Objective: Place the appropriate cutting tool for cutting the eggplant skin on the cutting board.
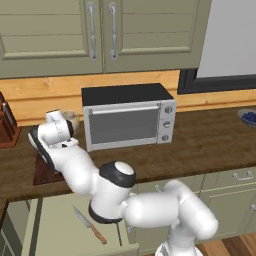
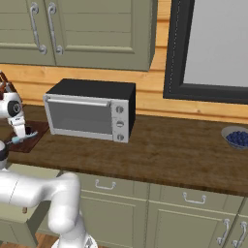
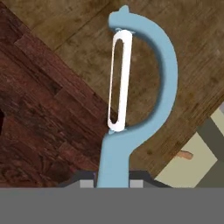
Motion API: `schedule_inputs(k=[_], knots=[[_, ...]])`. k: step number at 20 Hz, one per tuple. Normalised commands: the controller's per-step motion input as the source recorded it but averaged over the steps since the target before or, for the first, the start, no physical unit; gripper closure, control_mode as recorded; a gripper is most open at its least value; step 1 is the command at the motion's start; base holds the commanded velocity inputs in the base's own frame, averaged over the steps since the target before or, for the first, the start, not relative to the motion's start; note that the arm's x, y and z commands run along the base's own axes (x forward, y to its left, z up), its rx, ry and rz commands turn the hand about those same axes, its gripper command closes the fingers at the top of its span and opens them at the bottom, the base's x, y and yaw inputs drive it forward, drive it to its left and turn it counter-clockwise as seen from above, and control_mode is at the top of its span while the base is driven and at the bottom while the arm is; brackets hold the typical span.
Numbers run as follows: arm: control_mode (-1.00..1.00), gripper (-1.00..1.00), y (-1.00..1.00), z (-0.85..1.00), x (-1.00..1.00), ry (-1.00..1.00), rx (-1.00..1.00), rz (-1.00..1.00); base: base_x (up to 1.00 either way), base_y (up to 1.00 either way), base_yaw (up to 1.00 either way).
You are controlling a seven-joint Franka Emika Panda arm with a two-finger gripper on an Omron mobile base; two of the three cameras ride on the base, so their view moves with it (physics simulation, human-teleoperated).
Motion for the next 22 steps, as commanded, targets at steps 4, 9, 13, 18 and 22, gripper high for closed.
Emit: schedule_inputs(k=[4,9,13,18,22], knots=[[-1.0,1.0,0.36,-0.44,0.3,0.0,0.03,0.0,0.0,0.0,0.0],[-1.0,1.0,0.36,-0.31,0.34,0.0,0.03,0.0,0.0,0.0,0.0],[-1.0,1.0,0.07,-0.19,0.31,0.0,0.01,0.0,0.0,0.0,0.0],[-1.0,-1.0,0.05,-0.13,0.04,0.0,0.01,0.0,0.0,0.0,0.0],[-1.0,-1.0,0.0,0.0,-0.03,0.0,0.02,0.0,0.0,0.0,0.0]])
